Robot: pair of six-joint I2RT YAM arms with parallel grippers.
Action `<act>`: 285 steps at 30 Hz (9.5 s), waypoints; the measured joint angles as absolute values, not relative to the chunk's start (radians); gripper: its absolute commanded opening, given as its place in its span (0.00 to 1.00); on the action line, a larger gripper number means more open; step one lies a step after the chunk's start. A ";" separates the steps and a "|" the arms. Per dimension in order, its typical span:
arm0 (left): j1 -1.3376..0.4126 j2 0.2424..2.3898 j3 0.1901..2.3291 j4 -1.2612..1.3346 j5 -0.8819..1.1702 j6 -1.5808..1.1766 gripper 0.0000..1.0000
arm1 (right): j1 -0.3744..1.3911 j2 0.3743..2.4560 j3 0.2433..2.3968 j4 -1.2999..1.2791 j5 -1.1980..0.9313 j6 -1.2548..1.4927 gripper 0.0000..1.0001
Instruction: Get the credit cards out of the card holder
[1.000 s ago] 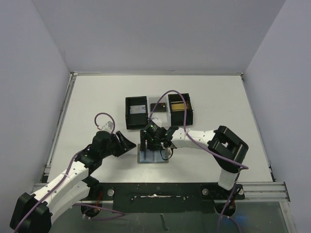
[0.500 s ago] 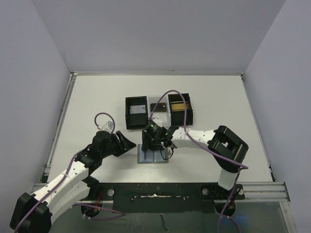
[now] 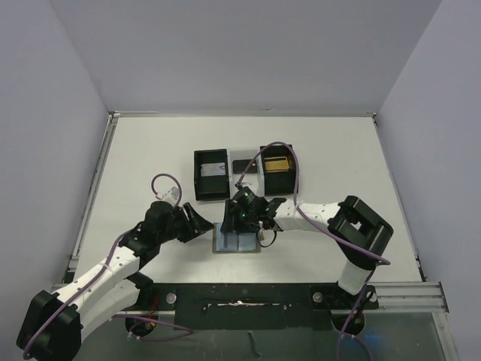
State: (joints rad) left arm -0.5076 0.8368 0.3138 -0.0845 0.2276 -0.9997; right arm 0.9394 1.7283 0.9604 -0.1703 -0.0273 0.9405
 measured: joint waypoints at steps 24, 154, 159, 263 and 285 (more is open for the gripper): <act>-0.557 0.776 0.308 -0.055 0.183 -0.992 0.48 | 0.928 1.695 0.923 -0.122 -0.081 0.925 0.66; -0.548 0.862 0.319 -0.047 0.242 -0.984 0.49 | 0.956 1.732 0.958 -0.175 0.046 0.957 0.49; -0.549 0.891 0.316 -0.024 0.259 -0.985 0.48 | 0.950 1.726 0.945 -0.146 0.019 0.959 0.61; -0.694 1.349 0.328 0.485 0.422 -1.048 0.42 | 0.924 1.434 0.866 -0.263 0.098 0.973 0.65; -0.730 1.210 0.337 0.314 0.280 -1.038 0.44 | 0.908 1.483 0.804 -0.195 0.019 0.984 0.33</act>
